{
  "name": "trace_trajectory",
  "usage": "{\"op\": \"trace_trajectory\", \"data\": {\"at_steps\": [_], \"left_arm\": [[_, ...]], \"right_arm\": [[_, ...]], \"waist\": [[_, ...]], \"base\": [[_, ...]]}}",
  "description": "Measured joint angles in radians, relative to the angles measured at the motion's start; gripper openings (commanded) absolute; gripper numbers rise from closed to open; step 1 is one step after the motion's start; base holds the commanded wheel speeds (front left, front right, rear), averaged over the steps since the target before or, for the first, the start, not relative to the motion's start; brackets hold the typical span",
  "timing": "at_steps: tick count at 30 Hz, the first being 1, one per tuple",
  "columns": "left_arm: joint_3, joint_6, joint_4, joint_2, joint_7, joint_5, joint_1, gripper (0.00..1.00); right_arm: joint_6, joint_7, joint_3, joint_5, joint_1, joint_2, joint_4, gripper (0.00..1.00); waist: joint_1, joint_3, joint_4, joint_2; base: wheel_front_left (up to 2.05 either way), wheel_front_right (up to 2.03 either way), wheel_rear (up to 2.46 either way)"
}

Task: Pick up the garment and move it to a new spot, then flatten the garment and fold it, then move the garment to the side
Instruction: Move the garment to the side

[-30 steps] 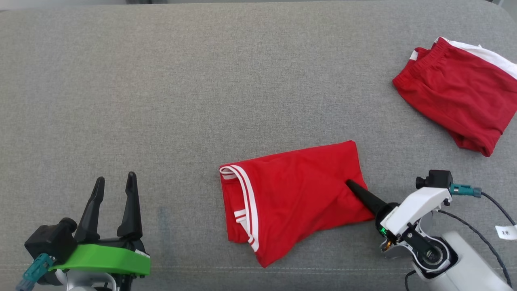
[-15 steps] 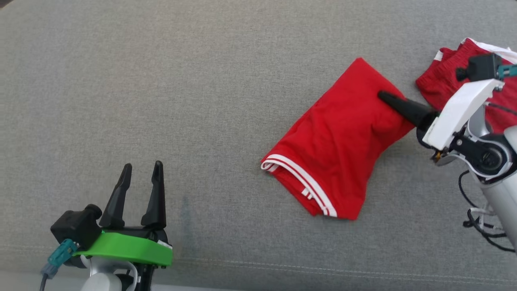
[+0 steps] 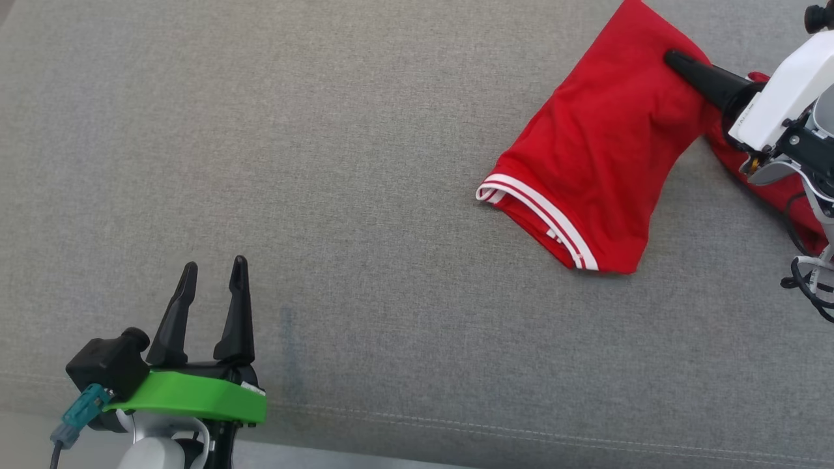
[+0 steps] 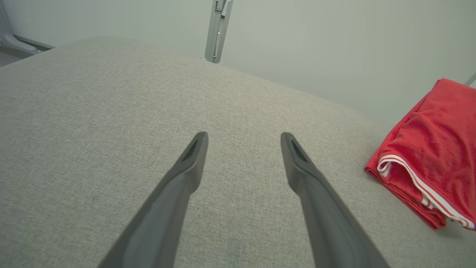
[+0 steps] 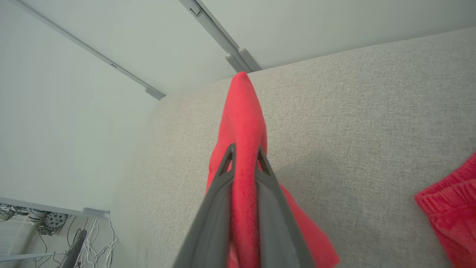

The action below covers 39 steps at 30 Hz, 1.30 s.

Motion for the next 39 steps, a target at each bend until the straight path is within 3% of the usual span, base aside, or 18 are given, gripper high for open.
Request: {"op": "trace_trajectory", "data": {"at_steps": [9,18,30,39], "left_arm": [[0.004,0.000,-0.014,0.019,0.000,0.003,-0.007,1.00],[-0.002,0.000,-0.018,0.022,0.000,0.023,-0.033,1.00],[0.003,0.002,-0.016,0.024,0.000,0.028,-0.036,1.00],[0.022,0.014,-0.032,0.041,0.001,0.034,-0.034,1.00]], "right_arm": [[-0.027,-0.034,-0.053,-0.013,-0.041,-0.022,0.031,0.00],[-0.026,-0.146,-0.093,-0.052,-0.061,-0.018,0.070,0.00],[0.004,-0.322,-0.174,-0.028,-0.042,0.047,0.078,0.00],[0.007,-0.506,-0.289,0.036,0.117,0.121,0.123,0.00]], "waist": [[0.0000,0.017,-0.059,0.0000],[0.0000,0.043,-0.120,0.0000],[0.0000,0.048,-0.165,0.0000],[0.0000,0.054,-0.213,0.0000]], "base": [[0.00,0.00,0.00],[0.00,0.00,0.00],[0.00,0.00,0.00],[0.00,0.00,0.00]]}}
